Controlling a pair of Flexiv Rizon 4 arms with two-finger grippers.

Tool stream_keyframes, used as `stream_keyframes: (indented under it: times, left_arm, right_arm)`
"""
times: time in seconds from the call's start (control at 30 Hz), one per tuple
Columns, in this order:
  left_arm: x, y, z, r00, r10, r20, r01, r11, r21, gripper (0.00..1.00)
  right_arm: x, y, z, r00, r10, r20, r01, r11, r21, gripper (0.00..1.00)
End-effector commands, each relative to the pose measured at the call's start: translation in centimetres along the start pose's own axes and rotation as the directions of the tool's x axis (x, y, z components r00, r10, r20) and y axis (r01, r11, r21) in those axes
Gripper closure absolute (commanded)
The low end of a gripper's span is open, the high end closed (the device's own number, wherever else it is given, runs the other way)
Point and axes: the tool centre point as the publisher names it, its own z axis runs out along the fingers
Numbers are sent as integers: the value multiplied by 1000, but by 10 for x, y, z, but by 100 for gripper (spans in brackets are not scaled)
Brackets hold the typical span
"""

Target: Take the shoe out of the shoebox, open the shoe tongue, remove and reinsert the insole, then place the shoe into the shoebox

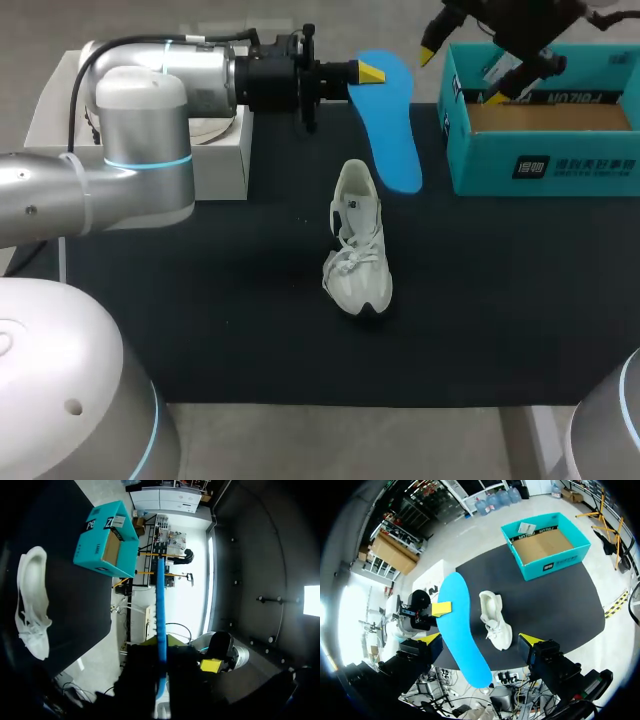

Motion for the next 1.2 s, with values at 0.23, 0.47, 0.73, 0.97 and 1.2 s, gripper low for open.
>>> stream_keyframes:
  times: [0.23,0.47,0.73,0.97,1.2]
  left_arm:
    - [0,1,0,1000,0,2,0,1000,3,100]
    - [0,1,0,1000,0,2,0,1000,3,100]
    - [0,1,0,1000,0,2,0,1000,3,100]
    - [0,1,0,1000,0,2,0,1000,3,100]
    - [0,1,0,1000,0,2,0,1000,3,100]
  right_arm:
    - [-20,7,-2,506,0,-863,55,998,32,0]
    - [-18,7,-1,603,-9,-798,92,994,58,0]
    - [-22,6,7,529,-13,-849,79,996,34,0]
    - [-36,10,26,414,0,-910,116,992,52,0]
    - [-39,20,35,345,69,-936,197,970,144,0]
